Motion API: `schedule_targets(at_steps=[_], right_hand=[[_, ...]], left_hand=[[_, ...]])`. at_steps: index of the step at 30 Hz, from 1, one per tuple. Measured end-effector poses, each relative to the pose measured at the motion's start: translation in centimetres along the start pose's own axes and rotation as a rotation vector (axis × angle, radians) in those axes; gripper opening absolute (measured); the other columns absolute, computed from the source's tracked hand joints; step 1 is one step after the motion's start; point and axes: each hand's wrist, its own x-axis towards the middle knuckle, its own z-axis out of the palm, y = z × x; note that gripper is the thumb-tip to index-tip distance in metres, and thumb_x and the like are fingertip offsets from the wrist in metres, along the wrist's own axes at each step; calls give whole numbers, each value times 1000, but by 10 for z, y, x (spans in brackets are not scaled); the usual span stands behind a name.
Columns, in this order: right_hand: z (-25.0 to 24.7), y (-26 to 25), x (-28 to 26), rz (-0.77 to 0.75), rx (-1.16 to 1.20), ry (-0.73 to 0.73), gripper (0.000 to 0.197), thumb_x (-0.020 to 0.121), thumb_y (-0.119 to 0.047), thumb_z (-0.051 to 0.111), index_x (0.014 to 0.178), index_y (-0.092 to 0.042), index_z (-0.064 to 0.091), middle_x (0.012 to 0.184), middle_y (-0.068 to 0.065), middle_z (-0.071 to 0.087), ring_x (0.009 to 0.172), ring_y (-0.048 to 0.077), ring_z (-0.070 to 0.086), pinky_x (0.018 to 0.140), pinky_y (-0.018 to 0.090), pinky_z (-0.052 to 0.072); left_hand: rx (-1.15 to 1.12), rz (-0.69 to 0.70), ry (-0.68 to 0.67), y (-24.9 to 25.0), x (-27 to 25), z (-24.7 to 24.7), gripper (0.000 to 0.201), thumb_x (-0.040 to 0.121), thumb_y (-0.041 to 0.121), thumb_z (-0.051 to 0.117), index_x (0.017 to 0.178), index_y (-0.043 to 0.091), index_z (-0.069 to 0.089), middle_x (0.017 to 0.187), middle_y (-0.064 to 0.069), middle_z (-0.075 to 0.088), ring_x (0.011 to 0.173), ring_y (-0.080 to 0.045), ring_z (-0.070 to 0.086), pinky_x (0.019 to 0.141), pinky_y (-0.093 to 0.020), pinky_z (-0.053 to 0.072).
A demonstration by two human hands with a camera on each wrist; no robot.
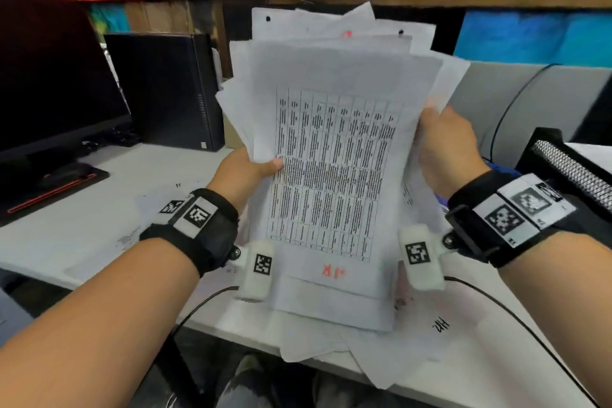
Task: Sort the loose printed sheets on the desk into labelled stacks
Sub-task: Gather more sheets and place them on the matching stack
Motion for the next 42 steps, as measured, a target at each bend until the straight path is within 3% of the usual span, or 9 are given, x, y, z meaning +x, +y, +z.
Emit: schedule_targets(at_steps=[4,7,19,24,29,34,37,40,42], right_hand=[[-4,-20,1,-175,205,-86,50,91,-54,46,129,-23,42,131,-7,54,113,7,55,99,26,42],[-13,-13,11,-263,49,-135,64,84,-23,68,136,-23,31,133,-9,52,121,9,52,104,31,41],[-14,-6,-2,-459,39,-29,48,98,-3,41,142,-16,28,118,-14,47,91,-19,48,72,-8,33],[-13,30,-3,-348,-94,-132,38,96,-8,50,132,-17,43,113,-8,54,97,9,53,61,-4,38],[-5,35,6,-355,-163,-87,29,95,-4,49,122,-11,53,103,-1,58,79,-4,50,54,-5,35],[0,55,18,-126,-90,-113,38,91,-23,62,126,-14,54,107,-8,61,93,10,58,76,20,46],[-4,69,20,-97,-91,-215,30,91,-40,58,112,-20,61,92,-16,64,81,3,60,62,10,43],[-5,85,15,-25,-133,-366,43,83,-55,61,111,-22,57,99,-19,64,89,-7,60,76,5,45],[-3,104,13,94,-157,-487,67,63,-53,80,119,-22,60,110,-8,70,101,9,66,94,31,50]], left_hand=[[14,177,136,22,1,12,42,91,16,62,131,13,48,124,13,55,117,-9,51,101,-26,36],[22,310,238,34,2,13,43,93,15,58,134,19,45,120,8,59,112,-10,55,96,-25,41],[-46,436,166,49,-6,40,35,96,25,53,130,26,43,105,29,53,94,17,51,76,7,36],[154,356,78,23,-14,41,56,95,16,54,144,24,27,123,16,50,110,-2,49,81,-5,38],[239,321,141,16,-7,54,40,95,10,51,132,22,44,109,15,54,96,-2,51,67,-5,35],[147,215,234,3,8,56,42,96,9,49,136,19,44,117,9,56,103,-5,50,85,-18,38],[118,156,292,-3,22,50,43,95,9,50,136,17,44,120,5,58,106,-10,54,87,-18,39],[146,136,300,-8,29,46,44,95,10,50,137,16,43,125,2,59,105,-9,53,85,-17,38],[125,131,289,-14,32,44,44,94,9,51,137,17,43,119,4,58,103,-9,53,83,-16,39]])
